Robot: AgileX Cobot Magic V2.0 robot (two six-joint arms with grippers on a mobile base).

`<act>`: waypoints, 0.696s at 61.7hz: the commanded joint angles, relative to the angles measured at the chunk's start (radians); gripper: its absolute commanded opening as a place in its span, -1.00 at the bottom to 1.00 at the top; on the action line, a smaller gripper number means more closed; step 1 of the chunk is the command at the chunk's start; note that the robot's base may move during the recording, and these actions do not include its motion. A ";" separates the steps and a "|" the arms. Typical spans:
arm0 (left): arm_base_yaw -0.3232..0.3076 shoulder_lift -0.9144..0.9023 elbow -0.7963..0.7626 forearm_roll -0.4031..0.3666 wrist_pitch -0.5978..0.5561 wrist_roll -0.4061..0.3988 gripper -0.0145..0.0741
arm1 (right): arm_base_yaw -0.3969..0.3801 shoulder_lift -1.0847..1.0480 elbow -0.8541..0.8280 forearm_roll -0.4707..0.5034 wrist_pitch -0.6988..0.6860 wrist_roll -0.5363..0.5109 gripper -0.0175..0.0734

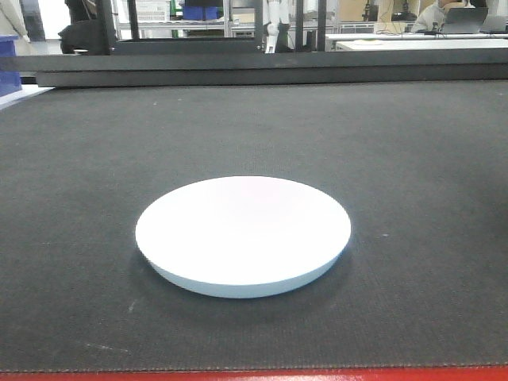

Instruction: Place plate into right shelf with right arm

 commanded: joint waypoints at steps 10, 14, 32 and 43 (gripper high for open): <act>-0.002 -0.010 0.010 -0.008 -0.090 -0.007 -0.96 | 0.159 0.142 -0.036 0.017 0.010 0.131 -0.49; -0.002 -0.010 0.010 -0.008 -0.090 -0.007 -0.96 | 0.199 0.181 -0.045 0.018 0.025 0.171 -0.49; -0.002 -0.010 0.010 -0.008 -0.090 -0.007 -0.96 | 0.343 0.396 -0.297 -0.085 0.230 0.298 -0.11; -0.002 -0.010 0.010 -0.008 -0.090 -0.007 -0.96 | 0.392 0.529 -0.429 -0.102 0.261 0.357 0.62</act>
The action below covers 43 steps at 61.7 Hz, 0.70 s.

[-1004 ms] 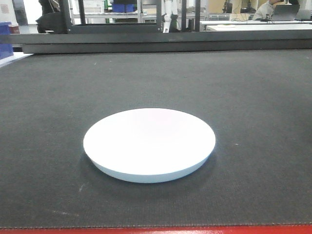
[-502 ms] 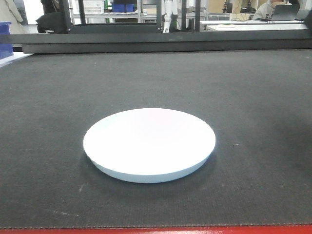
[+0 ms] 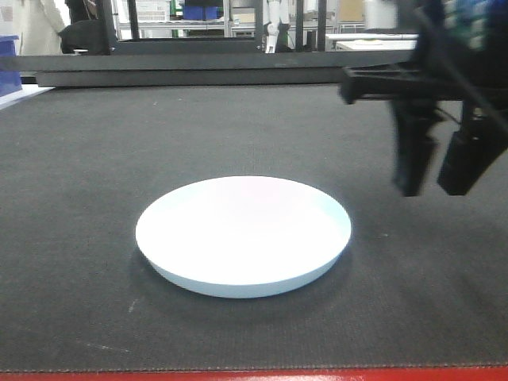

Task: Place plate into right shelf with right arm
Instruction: 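Lower the right gripper onto the rim of the white plate, then close the right gripper on the plate rim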

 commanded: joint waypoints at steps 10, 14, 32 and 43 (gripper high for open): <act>-0.002 -0.010 0.010 -0.008 -0.090 -0.007 -0.96 | 0.024 0.113 -0.161 0.000 0.007 0.026 0.76; -0.002 -0.010 0.010 -0.008 -0.090 -0.007 -0.96 | 0.024 0.134 -0.171 0.012 0.003 0.026 0.76; -0.002 -0.010 0.010 -0.008 -0.090 -0.007 -0.96 | 0.024 0.180 -0.172 0.045 -0.036 0.040 0.76; -0.002 -0.010 0.010 -0.008 -0.090 -0.007 -0.96 | 0.024 0.198 -0.172 0.045 -0.044 0.073 0.76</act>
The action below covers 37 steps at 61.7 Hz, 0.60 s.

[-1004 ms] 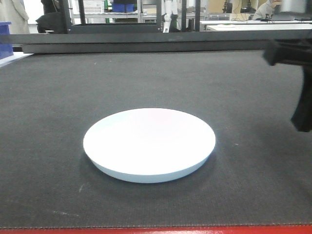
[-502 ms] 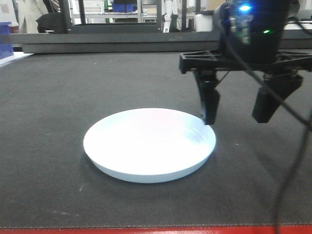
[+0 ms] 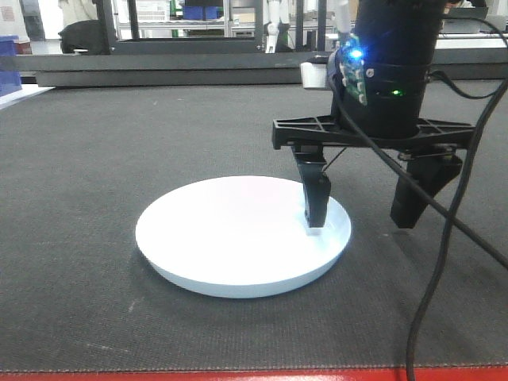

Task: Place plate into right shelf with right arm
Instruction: 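Close the right gripper on the plate rim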

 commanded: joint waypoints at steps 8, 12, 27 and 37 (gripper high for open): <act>-0.002 -0.010 0.010 -0.008 -0.090 -0.007 -0.96 | -0.001 -0.023 -0.034 -0.003 -0.014 0.013 0.73; -0.002 -0.010 0.010 -0.008 -0.090 -0.007 -0.96 | -0.001 -0.022 -0.034 -0.003 -0.011 0.013 0.62; -0.002 -0.010 0.010 -0.008 -0.090 -0.007 -0.96 | -0.001 -0.023 -0.034 -0.003 0.002 0.011 -0.29; -0.002 -0.010 0.010 -0.008 -0.090 -0.007 -0.96 | -0.001 -0.040 -0.034 -0.003 0.008 0.002 -0.49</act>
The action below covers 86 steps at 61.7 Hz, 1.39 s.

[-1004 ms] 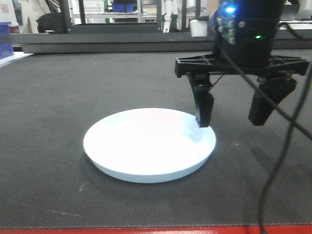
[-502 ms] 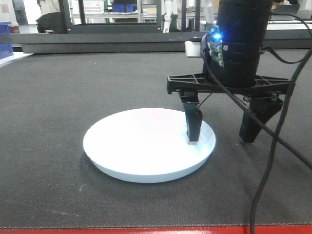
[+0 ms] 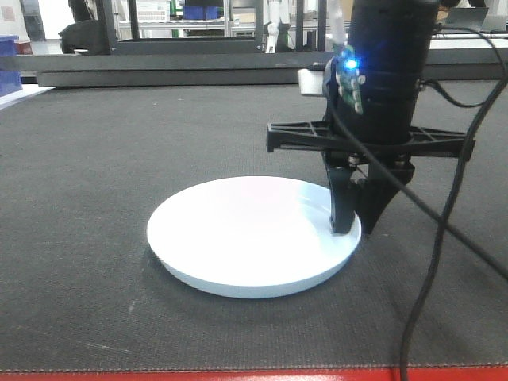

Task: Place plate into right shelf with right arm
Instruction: 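Close the right gripper on the plate rim, then lift the white plate up off the table with the right gripper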

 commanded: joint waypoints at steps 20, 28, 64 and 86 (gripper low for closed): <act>-0.002 -0.010 0.010 -0.008 -0.090 -0.007 -0.96 | -0.005 -0.204 -0.025 -0.056 -0.019 -0.146 -0.50; -0.002 -0.010 0.010 -0.008 -0.090 -0.007 -0.96 | -0.009 -0.291 0.012 -0.087 -0.061 -0.207 -0.50; -0.002 -0.010 0.010 -0.008 -0.090 -0.007 -0.96 | -0.300 -0.841 0.573 0.011 -0.800 -0.496 -0.50; -0.002 -0.010 0.010 -0.008 -0.090 -0.007 -0.96 | -0.377 -1.168 0.844 0.032 -1.084 -0.655 -0.50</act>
